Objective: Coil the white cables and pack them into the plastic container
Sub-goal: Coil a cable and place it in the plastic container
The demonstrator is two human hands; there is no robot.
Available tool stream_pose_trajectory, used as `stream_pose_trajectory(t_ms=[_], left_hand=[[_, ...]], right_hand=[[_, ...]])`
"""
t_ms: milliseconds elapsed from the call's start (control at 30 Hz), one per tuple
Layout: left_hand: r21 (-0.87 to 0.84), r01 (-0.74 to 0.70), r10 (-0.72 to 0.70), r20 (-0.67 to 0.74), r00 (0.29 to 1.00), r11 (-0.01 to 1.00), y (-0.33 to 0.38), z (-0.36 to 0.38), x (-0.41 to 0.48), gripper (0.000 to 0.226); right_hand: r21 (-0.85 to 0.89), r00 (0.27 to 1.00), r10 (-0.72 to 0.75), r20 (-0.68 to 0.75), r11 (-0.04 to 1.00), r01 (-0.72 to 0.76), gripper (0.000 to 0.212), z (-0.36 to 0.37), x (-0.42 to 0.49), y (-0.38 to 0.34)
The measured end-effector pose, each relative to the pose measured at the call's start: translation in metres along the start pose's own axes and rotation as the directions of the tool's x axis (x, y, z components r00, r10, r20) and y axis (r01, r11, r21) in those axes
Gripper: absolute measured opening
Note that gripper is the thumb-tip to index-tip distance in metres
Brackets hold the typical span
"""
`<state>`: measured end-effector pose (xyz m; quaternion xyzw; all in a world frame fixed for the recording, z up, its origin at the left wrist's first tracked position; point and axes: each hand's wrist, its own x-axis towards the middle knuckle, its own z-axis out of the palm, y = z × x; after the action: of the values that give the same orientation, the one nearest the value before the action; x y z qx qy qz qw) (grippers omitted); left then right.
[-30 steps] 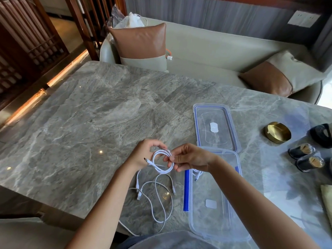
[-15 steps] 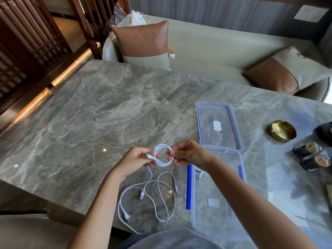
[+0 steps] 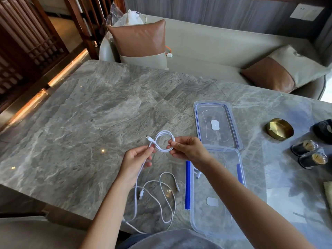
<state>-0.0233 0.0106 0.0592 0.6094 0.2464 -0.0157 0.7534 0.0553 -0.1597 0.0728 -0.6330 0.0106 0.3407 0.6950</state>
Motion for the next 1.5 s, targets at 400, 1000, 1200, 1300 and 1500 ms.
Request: stream_pose_trajectory(t_ms=[400, 1000, 1200, 1300, 1500], left_hand=[[-0.126, -0.101, 0.075, -0.191, 0.979, 0.987, -0.003, 0.028, -0.007, 0.018], [-0.053, -0.395, 0.347, -0.379, 0.858, 0.917, 0.010, 0.023, -0.006, 0.019], [-0.097, -0.368, 0.319, -0.333, 0.888, 0.925, 0.015, 0.029, -0.005, 0.021], [-0.138, -0.374, 0.317, -0.316, 0.894, 0.917, 0.017, 0.029, -0.004, 0.025], [-0.103, -0.313, 0.273, -0.288, 0.918, 0.944, 0.011, 0.029, -0.004, 0.017]], right_hand=[[0.222, 0.999, 0.023, -0.030, 0.975, -0.016, 0.009, 0.024, -0.008, 0.017], [0.148, 0.950, 0.265, 0.167, 0.945, -0.290, 0.046, 0.071, -0.026, 0.031], [0.537, 0.932, 0.326, 0.159, 0.763, -0.359, 0.028, 0.071, -0.016, 0.018], [0.658, 0.941, 0.329, 0.076, 0.693, -0.296, 0.023, 0.071, -0.012, 0.012], [0.603, 0.969, 0.212, -0.129, 0.792, -0.093, 0.018, 0.065, -0.004, 0.009]])
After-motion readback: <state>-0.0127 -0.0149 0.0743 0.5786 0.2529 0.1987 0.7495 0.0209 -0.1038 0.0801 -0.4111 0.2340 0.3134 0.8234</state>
